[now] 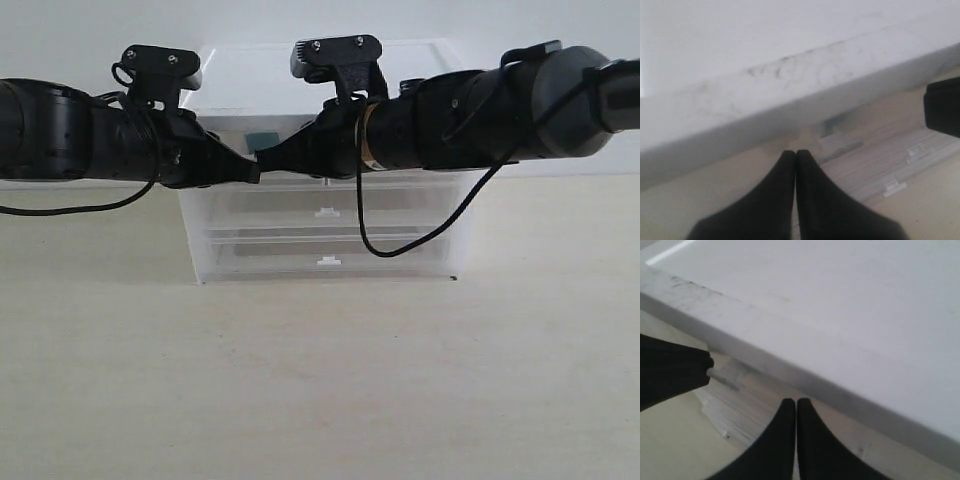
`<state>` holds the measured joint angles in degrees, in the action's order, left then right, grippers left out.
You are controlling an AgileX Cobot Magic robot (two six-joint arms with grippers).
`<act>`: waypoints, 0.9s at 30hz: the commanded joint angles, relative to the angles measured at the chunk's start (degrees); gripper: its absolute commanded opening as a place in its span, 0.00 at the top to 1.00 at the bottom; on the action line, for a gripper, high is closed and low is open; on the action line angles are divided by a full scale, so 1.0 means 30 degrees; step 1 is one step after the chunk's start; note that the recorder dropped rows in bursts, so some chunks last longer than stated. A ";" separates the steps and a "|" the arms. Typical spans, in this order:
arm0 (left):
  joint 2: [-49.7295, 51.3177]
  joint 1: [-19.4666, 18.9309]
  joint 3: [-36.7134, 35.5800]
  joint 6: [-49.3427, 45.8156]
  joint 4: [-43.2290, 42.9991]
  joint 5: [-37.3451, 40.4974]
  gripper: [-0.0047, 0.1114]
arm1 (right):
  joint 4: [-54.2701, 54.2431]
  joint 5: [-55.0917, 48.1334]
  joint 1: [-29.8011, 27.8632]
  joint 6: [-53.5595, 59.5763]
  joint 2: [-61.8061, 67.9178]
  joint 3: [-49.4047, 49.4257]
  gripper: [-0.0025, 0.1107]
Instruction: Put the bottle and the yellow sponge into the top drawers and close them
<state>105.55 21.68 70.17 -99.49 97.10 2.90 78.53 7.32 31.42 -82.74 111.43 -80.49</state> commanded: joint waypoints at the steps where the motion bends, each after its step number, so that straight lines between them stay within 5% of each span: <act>1: -0.0575 -0.0346 -0.0159 -0.0121 0.0304 -0.0968 0.93 | 0.0445 0.0715 -0.0019 -0.0888 -0.0018 -0.0190 0.98; 15: -0.5175 -0.0312 -0.5079 0.0721 0.0384 -0.1240 0.93 | 0.1925 0.0934 -0.0019 -0.1837 -0.2775 0.3597 0.98; 27: -1.2589 -0.0312 -1.2583 0.2530 0.0948 0.5934 0.93 | 0.1925 0.1852 -0.0019 -0.3344 -1.0805 1.1826 0.98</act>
<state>70.81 20.67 36.09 -93.77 99.37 17.41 83.79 11.23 31.42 -90.18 83.42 -49.46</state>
